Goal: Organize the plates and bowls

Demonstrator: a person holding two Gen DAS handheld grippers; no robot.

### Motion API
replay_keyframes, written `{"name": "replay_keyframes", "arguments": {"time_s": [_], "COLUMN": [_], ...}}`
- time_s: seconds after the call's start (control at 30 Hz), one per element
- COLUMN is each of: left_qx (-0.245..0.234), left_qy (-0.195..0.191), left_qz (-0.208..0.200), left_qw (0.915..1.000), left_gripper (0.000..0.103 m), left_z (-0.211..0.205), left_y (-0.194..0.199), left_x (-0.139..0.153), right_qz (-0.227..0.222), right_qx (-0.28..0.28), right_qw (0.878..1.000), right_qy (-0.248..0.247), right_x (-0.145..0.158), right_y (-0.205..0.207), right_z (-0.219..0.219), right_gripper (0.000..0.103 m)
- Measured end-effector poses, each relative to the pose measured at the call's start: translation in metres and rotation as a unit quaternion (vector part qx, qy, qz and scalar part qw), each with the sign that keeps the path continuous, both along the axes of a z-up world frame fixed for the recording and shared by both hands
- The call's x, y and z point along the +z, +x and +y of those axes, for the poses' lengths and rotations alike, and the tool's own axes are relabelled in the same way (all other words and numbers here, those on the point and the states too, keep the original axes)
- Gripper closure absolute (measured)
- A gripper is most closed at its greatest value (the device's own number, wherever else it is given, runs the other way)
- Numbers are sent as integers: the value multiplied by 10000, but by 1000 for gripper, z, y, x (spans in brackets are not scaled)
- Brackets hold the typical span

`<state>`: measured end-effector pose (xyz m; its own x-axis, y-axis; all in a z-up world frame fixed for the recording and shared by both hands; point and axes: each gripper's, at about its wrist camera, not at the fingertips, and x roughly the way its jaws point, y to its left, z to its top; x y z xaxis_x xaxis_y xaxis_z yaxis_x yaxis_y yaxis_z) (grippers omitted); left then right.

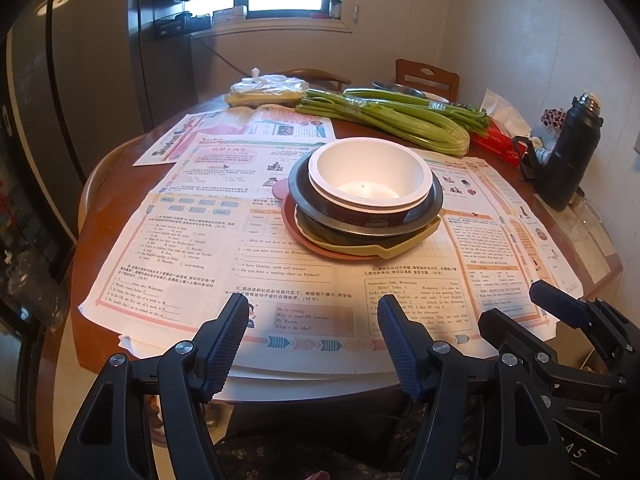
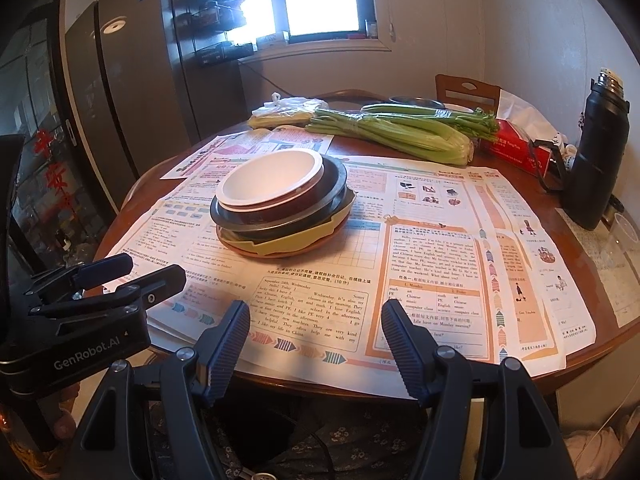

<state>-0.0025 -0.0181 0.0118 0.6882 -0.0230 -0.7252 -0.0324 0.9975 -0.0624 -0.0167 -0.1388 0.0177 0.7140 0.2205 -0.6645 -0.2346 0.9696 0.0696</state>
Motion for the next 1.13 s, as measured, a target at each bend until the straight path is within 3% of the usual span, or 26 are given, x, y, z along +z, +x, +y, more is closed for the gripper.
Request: {"name": "replay_keyframes", "arguments": {"time_s": [0.97,1.13], "left_qx": [162,262], "left_qy": [32,-72], "left_qz": [323,234], "left_qw": [9993,9994], "left_gripper": [34,34], "left_z": [10,22], "left_y": [14,21], "left_x": [-20,-15], "right_qz": [121,206], "right_qx": [-33,12], "right_qw": [9999,9998], "right_qy": [8,-49], "right_x": [-8,-14], "right_y": [10,18], "right_z": [-6,-10], "right_gripper": [35,35]}}
